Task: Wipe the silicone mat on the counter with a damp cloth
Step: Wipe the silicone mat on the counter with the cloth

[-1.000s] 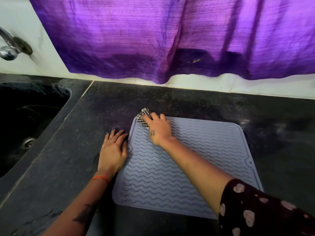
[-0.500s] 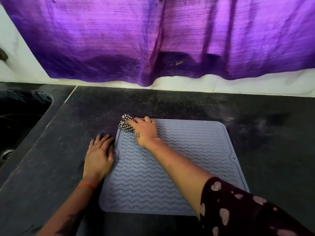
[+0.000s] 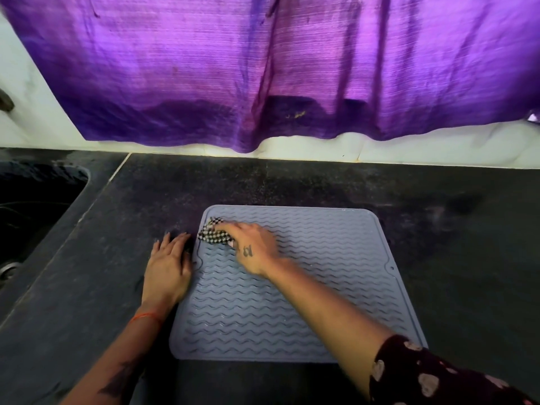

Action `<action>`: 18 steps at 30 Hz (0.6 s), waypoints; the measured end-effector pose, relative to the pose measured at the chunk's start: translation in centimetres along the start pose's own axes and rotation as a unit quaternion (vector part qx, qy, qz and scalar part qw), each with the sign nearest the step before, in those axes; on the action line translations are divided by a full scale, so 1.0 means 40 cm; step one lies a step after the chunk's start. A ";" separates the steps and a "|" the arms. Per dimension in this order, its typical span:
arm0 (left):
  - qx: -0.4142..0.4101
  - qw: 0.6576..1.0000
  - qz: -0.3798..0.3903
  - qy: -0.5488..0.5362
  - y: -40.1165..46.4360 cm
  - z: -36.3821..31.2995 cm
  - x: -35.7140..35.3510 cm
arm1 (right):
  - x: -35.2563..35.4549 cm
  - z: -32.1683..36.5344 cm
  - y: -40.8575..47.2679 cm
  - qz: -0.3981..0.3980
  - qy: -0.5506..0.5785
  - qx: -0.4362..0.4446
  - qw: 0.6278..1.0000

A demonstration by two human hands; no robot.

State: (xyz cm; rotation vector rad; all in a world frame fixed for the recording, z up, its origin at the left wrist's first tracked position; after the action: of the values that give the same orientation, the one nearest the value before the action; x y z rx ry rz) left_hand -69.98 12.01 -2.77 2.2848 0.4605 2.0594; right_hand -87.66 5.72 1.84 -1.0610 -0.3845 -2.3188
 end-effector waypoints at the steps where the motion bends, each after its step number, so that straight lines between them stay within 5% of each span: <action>1: 0.000 1.000 0.000 -0.001 0.000 0.001 -0.001 | -0.022 0.009 -0.013 0.000 -0.029 0.007 1.000; 11: 0.003 1.000 -0.006 -0.018 0.001 0.002 -0.002 | -0.001 0.007 -0.115 0.090 0.018 0.084 0.992; 14: 0.007 1.000 -0.003 -0.020 0.002 0.004 -0.002 | 0.027 0.000 -0.093 0.032 0.052 0.058 0.996; 18: 0.012 1.000 -0.002 -0.025 0.000 0.004 0.000 | -0.035 0.024 -0.110 0.020 -0.045 0.043 0.998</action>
State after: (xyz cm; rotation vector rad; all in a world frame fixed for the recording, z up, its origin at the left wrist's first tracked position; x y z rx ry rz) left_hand -69.84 12.04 -2.81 2.3401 0.4895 1.9991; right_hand -88.95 10.23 1.26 -1.1230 -0.4899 -2.2047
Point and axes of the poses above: each hand's wrist, its own y-axis towards the middle knuckle, its own x-axis out of the back of the hand, z = x × y, the point moved 1 cm from there along y, towards the middle knuckle, and after that the axes turned 15 degrees about y, right-handed, at the moved point
